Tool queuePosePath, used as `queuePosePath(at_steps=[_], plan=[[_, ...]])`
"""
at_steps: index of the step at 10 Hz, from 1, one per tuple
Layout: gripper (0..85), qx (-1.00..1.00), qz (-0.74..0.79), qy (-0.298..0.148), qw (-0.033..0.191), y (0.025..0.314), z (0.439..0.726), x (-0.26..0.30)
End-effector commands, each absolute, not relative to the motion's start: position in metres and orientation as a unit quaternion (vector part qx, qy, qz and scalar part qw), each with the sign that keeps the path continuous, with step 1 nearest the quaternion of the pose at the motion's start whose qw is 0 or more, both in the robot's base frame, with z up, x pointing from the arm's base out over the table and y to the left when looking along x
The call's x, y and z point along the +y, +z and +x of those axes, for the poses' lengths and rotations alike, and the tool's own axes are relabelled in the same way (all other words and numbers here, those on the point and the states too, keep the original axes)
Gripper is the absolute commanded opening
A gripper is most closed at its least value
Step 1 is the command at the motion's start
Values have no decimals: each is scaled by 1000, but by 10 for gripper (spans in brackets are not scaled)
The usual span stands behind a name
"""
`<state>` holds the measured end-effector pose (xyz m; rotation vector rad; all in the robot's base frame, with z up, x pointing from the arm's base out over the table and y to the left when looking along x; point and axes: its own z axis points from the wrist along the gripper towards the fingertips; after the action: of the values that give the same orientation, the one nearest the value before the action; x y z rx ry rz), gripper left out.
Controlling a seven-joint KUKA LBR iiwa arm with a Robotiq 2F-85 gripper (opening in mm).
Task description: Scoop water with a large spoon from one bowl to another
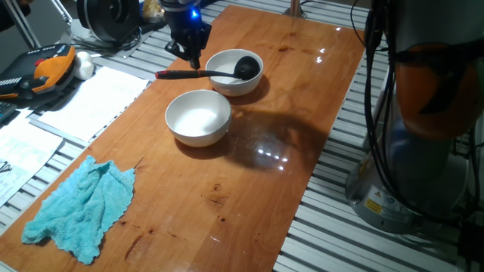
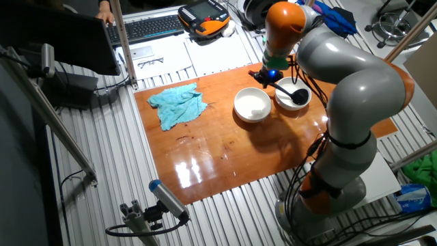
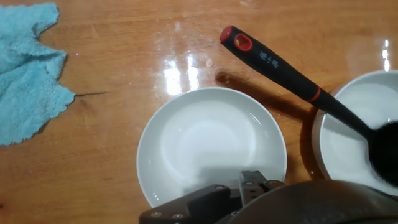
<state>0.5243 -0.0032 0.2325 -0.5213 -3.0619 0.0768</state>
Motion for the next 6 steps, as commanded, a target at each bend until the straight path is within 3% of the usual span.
queuePosePath(at_steps=[1, 3, 5, 6], plan=[[0, -963, -267, 30, 26, 233, 524, -4], [0, -940, -338, 47, 24, 234, 524, -4], [0, -915, -402, 18, 43, 233, 524, -8], [0, -905, -423, 5, 42, 233, 524, -9]])
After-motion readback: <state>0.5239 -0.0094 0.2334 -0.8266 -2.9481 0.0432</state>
